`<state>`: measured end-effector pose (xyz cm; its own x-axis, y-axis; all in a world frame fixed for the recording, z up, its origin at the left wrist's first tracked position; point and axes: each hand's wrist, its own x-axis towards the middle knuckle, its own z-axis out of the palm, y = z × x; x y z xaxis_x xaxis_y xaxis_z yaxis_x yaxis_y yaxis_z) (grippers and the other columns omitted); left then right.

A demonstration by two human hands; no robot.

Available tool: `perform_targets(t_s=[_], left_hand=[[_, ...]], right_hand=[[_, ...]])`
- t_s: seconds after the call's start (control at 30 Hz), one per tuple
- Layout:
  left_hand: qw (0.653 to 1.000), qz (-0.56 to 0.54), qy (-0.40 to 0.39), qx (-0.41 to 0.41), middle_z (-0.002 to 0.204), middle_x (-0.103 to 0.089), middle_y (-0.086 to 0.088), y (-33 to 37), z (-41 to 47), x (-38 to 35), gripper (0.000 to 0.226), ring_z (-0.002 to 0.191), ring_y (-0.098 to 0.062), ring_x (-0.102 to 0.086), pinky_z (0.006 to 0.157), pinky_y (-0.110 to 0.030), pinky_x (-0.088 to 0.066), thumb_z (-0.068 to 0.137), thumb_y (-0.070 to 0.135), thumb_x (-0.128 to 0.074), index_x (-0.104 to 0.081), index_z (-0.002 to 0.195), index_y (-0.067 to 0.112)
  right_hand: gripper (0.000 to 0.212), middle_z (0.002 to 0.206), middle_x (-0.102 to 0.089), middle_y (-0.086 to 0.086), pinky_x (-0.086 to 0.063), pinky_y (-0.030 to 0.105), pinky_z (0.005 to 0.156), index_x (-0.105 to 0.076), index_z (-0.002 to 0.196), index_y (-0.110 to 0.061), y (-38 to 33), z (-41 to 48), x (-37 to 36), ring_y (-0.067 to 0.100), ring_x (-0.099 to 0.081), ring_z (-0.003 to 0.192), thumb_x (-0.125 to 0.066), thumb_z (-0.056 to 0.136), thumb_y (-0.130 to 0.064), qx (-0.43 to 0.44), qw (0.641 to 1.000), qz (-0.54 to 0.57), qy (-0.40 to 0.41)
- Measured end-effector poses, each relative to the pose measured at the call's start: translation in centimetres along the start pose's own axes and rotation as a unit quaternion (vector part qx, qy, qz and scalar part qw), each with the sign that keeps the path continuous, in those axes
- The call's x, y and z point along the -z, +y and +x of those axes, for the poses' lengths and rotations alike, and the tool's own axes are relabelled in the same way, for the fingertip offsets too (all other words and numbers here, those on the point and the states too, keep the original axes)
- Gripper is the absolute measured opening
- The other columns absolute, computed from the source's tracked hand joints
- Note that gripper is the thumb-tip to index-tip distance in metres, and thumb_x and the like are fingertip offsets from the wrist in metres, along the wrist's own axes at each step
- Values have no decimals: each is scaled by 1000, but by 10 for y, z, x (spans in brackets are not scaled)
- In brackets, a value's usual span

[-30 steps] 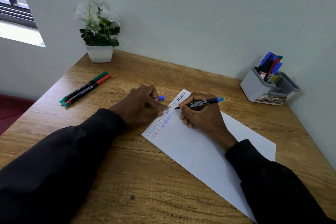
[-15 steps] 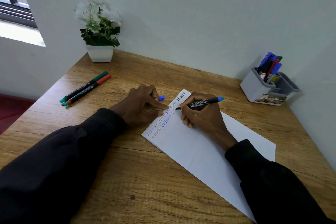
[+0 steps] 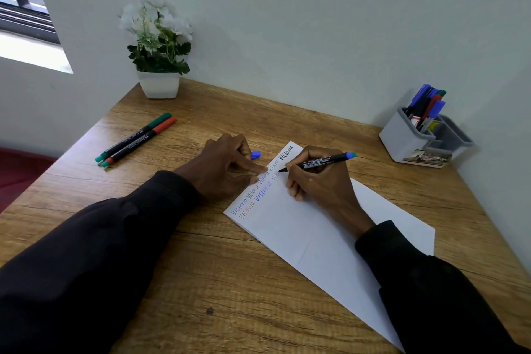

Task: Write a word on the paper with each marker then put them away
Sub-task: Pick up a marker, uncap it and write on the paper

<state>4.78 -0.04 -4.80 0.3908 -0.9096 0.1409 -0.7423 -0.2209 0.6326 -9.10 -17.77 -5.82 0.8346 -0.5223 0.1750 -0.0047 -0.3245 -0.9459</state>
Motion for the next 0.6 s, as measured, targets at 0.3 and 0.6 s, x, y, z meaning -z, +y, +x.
perform_targets(t_s=[0.3,0.6], left_hand=[[1000,-3,12,-3,94,-42,17,1,-1,1,31,87,0,-41,72,-25,-33,84,29,-73,-54,82,53],[1000,19,0,-1,95,-40,20,-3,0,-1,28,90,8,-35,72,-18,-30,85,33,-70,-61,102,53]], right_hand=[[22,61,-69,19,-50,27,42,-67,70,-1,-2,1,-1,26,-64,44,-66,90,9,-11,1000,-11,6],[15,63,-71,19,-53,29,44,-67,76,7,-1,2,-1,28,-67,46,-65,91,8,-19,1000,-7,19]])
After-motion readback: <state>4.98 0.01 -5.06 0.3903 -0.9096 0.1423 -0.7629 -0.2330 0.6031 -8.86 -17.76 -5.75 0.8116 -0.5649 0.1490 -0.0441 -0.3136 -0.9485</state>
